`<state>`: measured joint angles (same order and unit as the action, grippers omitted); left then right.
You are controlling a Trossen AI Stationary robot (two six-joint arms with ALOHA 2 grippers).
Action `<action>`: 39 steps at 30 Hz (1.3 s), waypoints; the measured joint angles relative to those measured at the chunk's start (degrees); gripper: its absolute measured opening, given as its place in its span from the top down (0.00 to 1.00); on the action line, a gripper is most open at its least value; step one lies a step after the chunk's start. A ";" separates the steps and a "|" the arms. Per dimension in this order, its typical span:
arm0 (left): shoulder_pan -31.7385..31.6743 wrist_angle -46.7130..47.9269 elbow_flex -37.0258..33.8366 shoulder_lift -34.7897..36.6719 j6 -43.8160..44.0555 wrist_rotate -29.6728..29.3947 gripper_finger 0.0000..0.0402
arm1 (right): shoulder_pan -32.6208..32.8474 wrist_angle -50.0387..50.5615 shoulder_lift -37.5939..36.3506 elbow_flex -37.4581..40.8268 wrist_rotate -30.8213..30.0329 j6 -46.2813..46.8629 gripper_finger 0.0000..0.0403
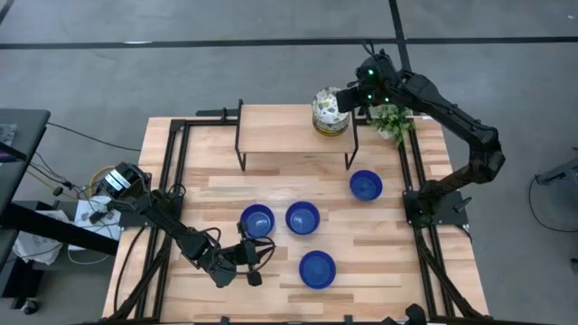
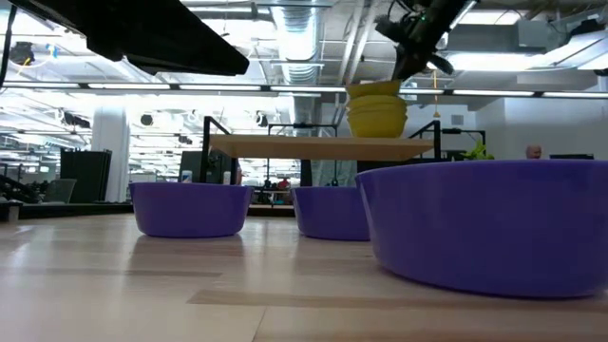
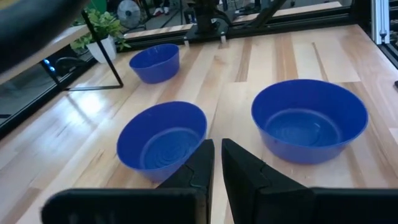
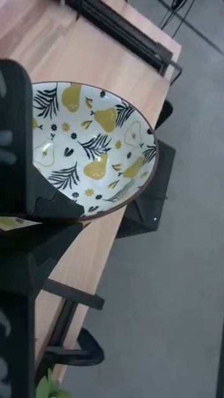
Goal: Pick & Place Mini bowls
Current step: Stack the yellow patterned bowl on top of the yellow patterned bowl on the shelf
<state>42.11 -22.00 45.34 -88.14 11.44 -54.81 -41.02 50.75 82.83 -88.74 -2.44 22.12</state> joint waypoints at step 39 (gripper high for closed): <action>0.00 -0.37 0.00 -0.04 -0.63 0.00 0.92 | -1.13 -0.47 -0.02 5.90 2.43 -0.10 0.86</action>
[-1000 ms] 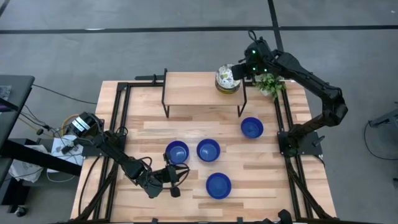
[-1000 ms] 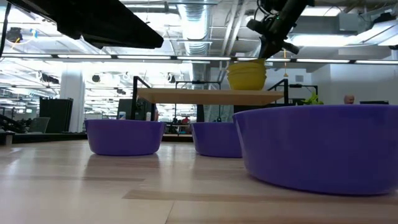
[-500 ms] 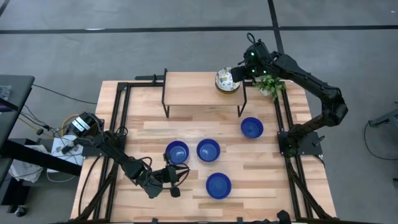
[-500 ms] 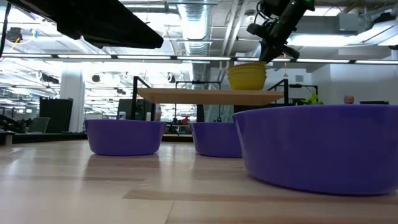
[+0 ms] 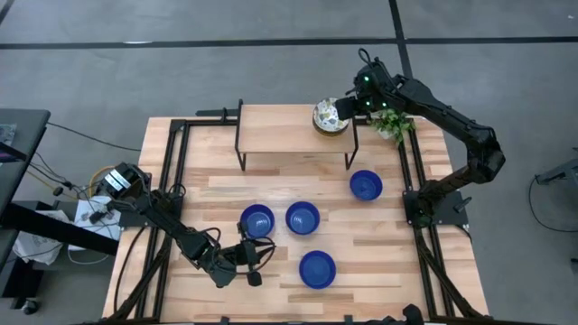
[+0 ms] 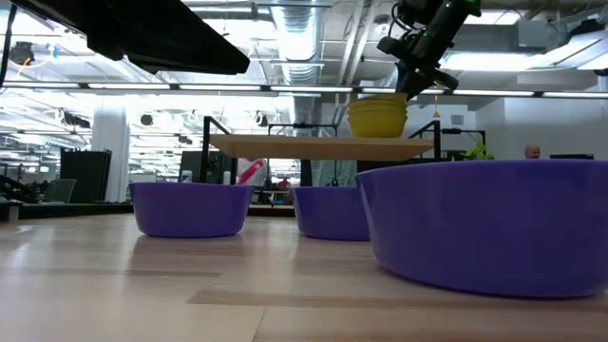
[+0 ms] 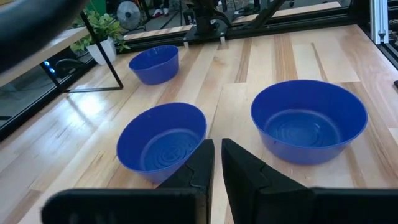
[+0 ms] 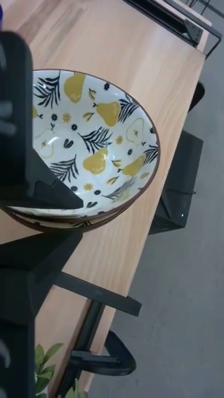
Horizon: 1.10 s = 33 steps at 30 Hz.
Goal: Pick & Place Mini bowls
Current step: Stack the yellow patterned bowl on top of the yellow patterned bowl on the shelf
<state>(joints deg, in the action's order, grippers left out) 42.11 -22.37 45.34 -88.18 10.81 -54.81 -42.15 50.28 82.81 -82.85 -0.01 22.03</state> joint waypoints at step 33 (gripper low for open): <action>-0.09 0.02 -0.02 0.00 0.00 0.00 0.93 | 3.34 -0.66 1.10 0.04 -15.07 -4.13 0.85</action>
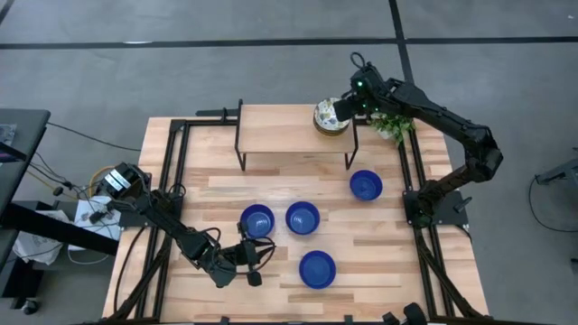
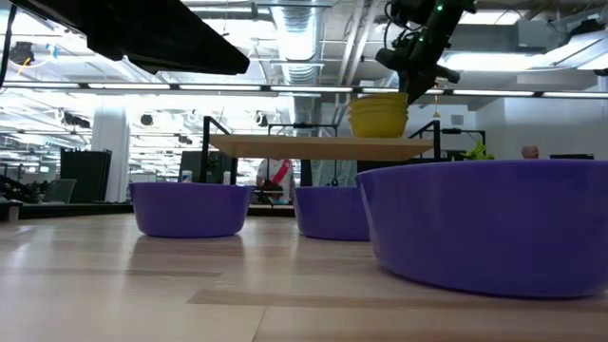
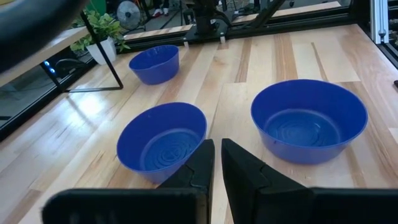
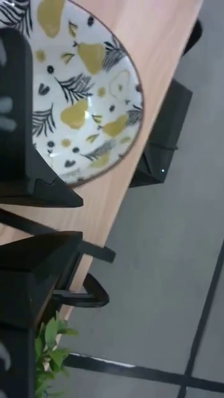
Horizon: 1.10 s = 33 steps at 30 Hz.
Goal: Pick & Place Mini bowls
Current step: Stack the yellow patterned bowl on top of the yellow patterned bowl on the shelf, then put the blue bowl on the shelf
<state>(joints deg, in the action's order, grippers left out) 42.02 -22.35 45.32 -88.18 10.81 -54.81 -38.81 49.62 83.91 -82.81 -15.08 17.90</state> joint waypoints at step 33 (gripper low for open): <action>0.00 0.37 -0.13 0.00 0.15 0.87 0.93 | 6.59 -2.28 -12.39 -0.02 -7.49 -6.26 0.85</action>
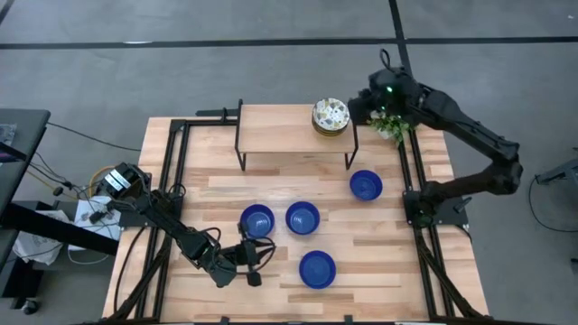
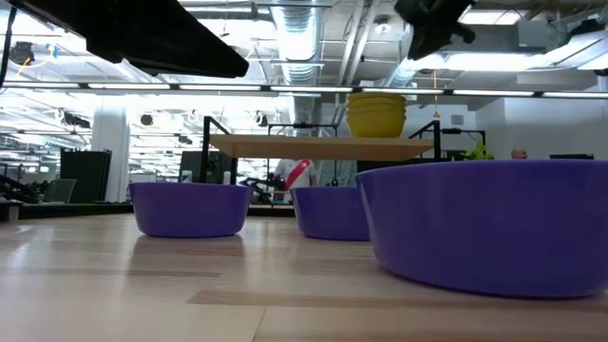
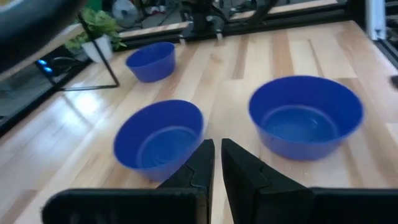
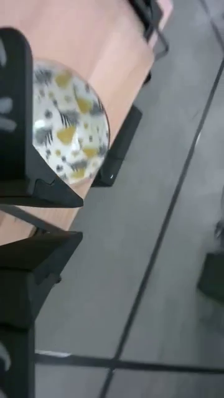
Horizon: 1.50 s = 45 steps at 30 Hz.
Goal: Pick & Place Mini bowls
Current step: Put the blue bowl on the shelf
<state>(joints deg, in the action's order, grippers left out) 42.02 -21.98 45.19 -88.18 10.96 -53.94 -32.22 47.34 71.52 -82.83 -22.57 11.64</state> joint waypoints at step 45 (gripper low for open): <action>-10.84 30.49 0.07 10.17 7.81 25.55 0.67 | 57.59 -54.42 -16.28 51.45 -1.57 -9.38 0.86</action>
<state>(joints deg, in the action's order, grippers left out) 31.18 8.51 45.25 -78.01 18.77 -28.38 25.37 -7.08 55.24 -31.38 -24.14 2.26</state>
